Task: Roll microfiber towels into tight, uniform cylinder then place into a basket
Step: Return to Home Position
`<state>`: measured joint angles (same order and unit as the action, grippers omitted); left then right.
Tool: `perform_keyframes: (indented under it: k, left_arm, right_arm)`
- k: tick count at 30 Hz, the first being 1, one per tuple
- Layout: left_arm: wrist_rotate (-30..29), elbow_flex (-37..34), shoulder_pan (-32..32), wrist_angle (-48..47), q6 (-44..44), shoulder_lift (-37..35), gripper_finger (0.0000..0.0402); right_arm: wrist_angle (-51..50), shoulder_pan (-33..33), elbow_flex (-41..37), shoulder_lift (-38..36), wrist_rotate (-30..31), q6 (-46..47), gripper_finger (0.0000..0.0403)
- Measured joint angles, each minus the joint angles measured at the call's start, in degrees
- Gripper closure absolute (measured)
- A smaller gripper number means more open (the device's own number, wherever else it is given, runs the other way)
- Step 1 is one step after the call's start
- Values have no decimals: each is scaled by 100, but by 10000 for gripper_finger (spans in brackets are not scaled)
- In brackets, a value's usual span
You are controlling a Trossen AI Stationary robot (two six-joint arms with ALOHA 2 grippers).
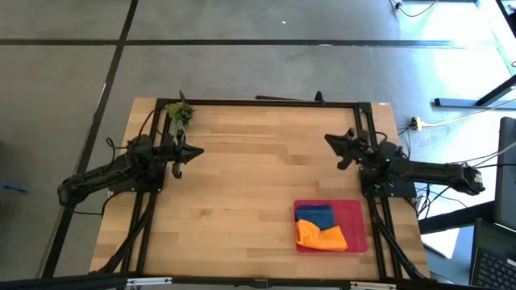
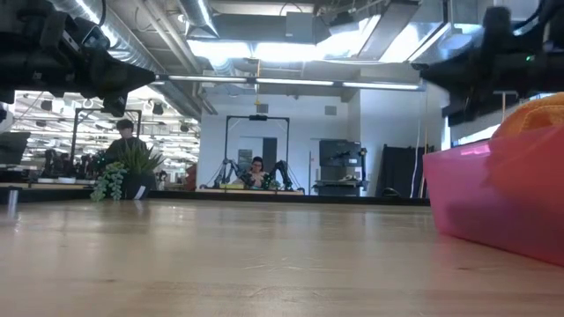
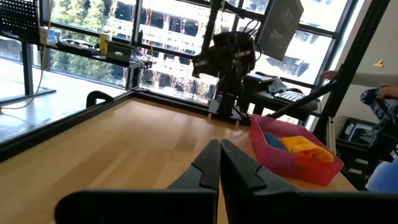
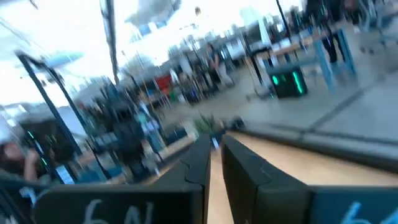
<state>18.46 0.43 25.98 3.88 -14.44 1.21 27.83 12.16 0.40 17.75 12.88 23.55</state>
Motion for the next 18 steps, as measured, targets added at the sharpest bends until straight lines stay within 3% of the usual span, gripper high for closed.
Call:
perform_keyframes:
  k: [13, 18]
  left_arm:
    - [0, 0, 0, 0, 0, 0, 400]
    - [0, 0, 0, 2, 0, 1, 400]
  right_arm:
    - [-1, -1, 2, -1712, 2, 0, 361]
    - [232, -2, 7, -1767, 11, 0, 361]
